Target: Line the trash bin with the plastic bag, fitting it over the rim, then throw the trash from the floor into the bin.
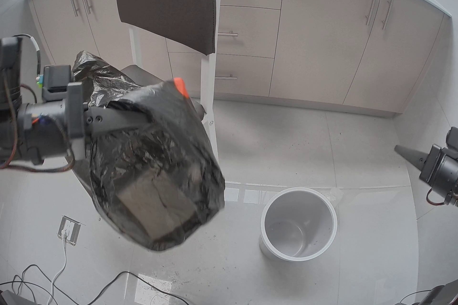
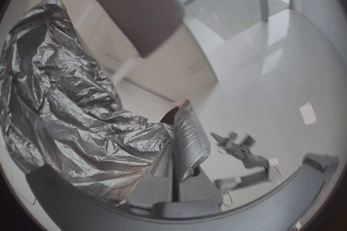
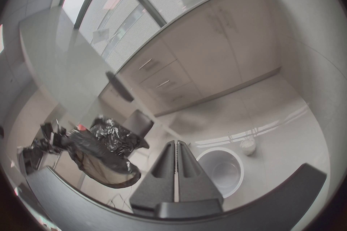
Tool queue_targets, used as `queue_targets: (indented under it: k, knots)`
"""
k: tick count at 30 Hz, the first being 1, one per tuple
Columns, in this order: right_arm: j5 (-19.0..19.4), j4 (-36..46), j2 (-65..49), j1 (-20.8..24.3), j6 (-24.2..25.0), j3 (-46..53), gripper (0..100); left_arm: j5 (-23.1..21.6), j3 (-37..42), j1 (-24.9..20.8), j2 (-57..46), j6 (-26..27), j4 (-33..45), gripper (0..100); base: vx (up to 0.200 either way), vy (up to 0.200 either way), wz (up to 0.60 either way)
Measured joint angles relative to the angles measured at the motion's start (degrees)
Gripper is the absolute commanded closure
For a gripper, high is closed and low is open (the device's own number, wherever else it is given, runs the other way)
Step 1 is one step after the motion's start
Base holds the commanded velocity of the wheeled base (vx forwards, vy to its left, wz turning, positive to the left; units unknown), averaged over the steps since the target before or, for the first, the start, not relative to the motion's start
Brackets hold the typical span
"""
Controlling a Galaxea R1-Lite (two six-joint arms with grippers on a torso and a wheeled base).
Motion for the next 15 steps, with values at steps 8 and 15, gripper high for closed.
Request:
queue_targets:
  k: [8, 15]
  knots:
    - [-4.6, -0.1, 9.9, 16.5, -8.3, 0.7, 0, 7.2, 7.7, -14.6, -6.7, -1.1, -8.5, 100, 0.000, 0.000, 0.00]
    - [-11.4, -0.1, 19.7, 29.9, -12.1, 0.5, 0, 13.3, 7.9, -18.7, -2.8, -4.0, -13.7, 100, 0.000, 0.000, 0.00]
